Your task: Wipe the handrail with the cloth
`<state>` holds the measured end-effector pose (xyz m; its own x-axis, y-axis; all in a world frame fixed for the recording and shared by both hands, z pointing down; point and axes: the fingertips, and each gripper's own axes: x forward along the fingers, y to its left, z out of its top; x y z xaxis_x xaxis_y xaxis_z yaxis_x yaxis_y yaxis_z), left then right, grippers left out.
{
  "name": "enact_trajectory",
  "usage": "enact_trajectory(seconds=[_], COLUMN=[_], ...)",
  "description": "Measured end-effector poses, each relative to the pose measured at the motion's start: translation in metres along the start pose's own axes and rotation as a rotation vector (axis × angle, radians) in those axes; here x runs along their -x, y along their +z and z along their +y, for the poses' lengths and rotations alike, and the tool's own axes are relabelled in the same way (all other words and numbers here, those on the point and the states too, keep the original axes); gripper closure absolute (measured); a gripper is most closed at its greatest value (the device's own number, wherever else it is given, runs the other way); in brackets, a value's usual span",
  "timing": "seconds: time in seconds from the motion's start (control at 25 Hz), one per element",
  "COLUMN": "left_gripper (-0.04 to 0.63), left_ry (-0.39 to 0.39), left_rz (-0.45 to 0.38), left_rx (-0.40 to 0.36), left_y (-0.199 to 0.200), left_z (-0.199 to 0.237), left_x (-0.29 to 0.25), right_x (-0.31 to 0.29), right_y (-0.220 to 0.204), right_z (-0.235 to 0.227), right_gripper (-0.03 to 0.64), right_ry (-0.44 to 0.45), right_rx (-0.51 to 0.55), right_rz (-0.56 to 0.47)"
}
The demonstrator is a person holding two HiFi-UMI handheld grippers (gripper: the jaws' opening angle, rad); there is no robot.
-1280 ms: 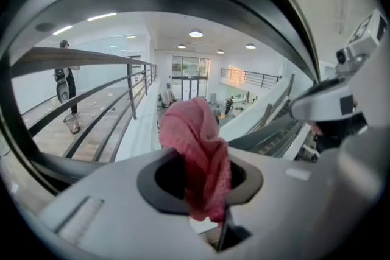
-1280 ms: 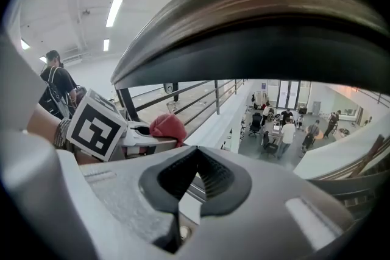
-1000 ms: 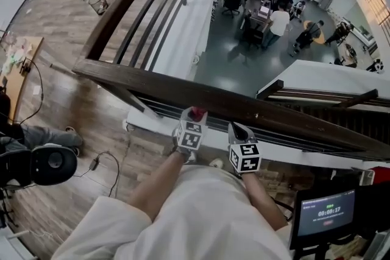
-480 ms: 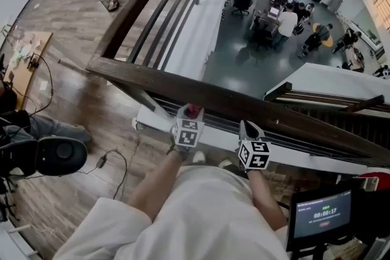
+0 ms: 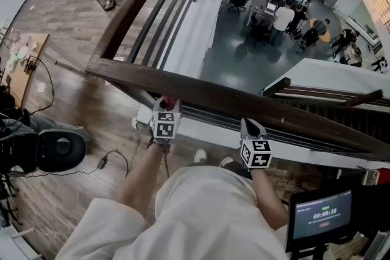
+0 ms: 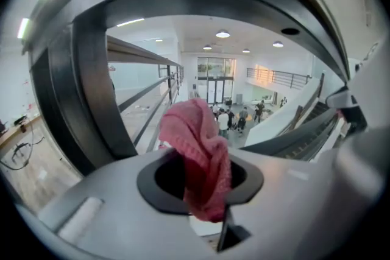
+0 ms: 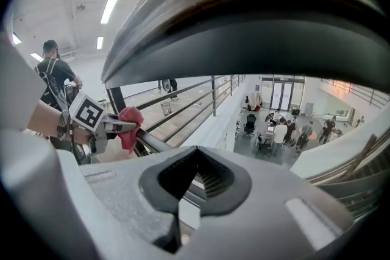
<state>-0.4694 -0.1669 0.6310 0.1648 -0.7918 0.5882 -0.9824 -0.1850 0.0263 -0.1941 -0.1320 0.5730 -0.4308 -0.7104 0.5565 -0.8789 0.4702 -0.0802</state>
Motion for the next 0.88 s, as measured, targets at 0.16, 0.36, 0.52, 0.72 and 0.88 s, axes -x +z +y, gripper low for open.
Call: enact_trajectory(seconds=[0.16,0.36,0.52,0.72,0.88], left_gripper=[0.494,0.494,0.498,0.502,0.502], left_ry=[0.042,0.059,0.064,0.074,0.072], left_rz=[-0.005,0.01,0.016,0.016,0.024], left_rx=[0.028,0.03,0.077,0.064,0.074], left_y=[-0.005,-0.007,-0.009,-0.015,-0.02], left_z=[0.023,0.048,0.049,0.035,0.007], left_x=[0.004,0.01,0.013,0.011,0.004], right_x=[0.009,0.019,0.029,0.034,0.033], right_y=[-0.009,-0.009,-0.009,-0.013,-0.018], right_z=[-0.021,-0.047,-0.066,-0.082,-0.082], right_gripper=[0.614,0.614,0.614,0.614,0.614], right_ry=[-0.029,-0.079,-0.112,-0.122,-0.095], right_rx=[0.003,-0.009,-0.034,-0.063,-0.052], right_rz=[0.008,0.003,-0.015,-0.034,-0.033])
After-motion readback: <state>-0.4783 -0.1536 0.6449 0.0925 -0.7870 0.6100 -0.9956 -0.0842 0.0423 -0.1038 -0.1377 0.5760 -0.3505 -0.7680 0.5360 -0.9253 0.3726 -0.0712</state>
